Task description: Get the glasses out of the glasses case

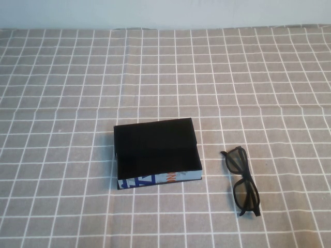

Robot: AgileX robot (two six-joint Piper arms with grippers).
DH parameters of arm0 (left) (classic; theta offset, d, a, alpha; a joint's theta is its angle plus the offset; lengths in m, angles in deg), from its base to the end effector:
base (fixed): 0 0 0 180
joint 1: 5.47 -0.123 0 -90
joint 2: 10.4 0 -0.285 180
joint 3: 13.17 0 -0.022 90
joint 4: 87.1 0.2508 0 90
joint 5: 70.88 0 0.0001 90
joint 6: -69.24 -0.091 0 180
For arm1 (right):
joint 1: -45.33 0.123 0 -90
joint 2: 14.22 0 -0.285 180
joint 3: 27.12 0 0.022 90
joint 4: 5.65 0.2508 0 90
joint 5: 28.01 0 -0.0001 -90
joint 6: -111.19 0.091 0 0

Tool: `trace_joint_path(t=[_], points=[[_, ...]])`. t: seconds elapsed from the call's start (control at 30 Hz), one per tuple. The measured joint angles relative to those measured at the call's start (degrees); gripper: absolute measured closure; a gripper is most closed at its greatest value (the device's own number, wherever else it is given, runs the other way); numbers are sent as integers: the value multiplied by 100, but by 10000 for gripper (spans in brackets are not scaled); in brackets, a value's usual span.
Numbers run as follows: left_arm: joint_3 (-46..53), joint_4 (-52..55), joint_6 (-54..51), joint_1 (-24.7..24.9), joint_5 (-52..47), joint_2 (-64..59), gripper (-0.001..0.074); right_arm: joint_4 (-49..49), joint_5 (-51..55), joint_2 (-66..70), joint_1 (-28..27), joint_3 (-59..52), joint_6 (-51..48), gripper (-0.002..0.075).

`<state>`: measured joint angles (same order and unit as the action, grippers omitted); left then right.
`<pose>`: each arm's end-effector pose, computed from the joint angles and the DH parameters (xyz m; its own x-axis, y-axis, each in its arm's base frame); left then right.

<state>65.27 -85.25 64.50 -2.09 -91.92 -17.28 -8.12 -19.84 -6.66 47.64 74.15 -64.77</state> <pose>0.0525 -0.0020 0.1738 -0.2738 0.1290 -0.9531 0.0792 0.9906 0.1113 0.0570 0.0017 0.1915 -0.0785 0.0247 -0.9966 -0.0320 0.9991 0.0273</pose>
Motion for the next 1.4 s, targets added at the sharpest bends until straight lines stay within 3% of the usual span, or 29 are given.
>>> trace_joint_path(t=[0.3, 1.4], points=[[0, 0, 0, 0, 0, 0, 739, 175, 992, -18, -9, -4, 0, 743], [0, 0, 0, 0, 0, 0, 739, 247, 1014, -18, -9, -13, 0, 743]])
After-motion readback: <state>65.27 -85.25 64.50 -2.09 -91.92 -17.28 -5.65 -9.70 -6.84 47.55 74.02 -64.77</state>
